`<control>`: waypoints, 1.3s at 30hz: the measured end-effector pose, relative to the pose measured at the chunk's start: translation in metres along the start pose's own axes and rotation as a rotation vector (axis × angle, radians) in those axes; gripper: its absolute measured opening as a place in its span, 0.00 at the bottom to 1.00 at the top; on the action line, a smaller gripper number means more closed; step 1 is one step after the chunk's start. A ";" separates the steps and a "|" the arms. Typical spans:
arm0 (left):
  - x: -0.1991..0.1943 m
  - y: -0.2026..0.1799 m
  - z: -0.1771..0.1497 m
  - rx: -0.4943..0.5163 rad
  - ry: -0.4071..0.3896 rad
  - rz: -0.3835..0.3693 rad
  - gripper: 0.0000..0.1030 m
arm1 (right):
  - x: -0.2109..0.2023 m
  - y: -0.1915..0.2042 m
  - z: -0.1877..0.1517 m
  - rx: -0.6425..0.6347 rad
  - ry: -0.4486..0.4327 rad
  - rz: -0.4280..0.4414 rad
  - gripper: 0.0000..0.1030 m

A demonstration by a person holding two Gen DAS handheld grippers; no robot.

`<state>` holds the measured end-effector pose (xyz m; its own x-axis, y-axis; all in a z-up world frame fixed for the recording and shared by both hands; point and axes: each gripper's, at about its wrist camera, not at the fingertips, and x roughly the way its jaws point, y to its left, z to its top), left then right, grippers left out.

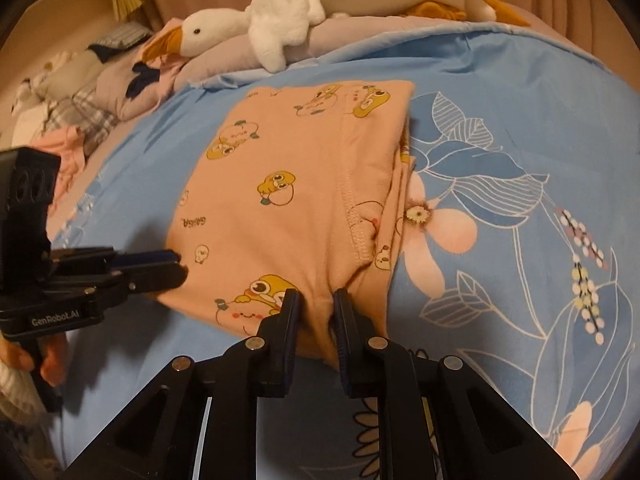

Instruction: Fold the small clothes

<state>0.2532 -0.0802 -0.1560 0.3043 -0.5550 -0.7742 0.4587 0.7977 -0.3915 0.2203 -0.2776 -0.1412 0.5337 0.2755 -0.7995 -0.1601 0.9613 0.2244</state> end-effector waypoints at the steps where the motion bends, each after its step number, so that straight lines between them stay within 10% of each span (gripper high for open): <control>1: -0.004 0.002 0.000 -0.015 -0.003 -0.012 0.38 | -0.005 -0.001 0.000 0.008 -0.001 0.017 0.21; 2: -0.010 0.006 0.000 -0.044 -0.018 -0.015 0.61 | -0.009 -0.002 0.000 0.023 -0.006 0.042 0.27; 4: -0.021 0.014 0.000 -0.082 -0.067 -0.008 0.74 | -0.021 -0.012 0.000 0.083 -0.030 0.110 0.38; 17: -0.011 0.057 0.027 -0.304 -0.063 -0.182 0.74 | -0.003 -0.083 0.022 0.452 -0.071 0.311 0.54; 39: 0.037 0.054 0.066 -0.284 -0.056 -0.228 0.73 | 0.051 -0.080 0.052 0.421 -0.021 0.417 0.54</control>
<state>0.3442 -0.0736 -0.1727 0.2700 -0.7321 -0.6254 0.2721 0.6811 -0.6798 0.3035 -0.3403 -0.1717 0.5133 0.6271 -0.5859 -0.0192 0.6909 0.7227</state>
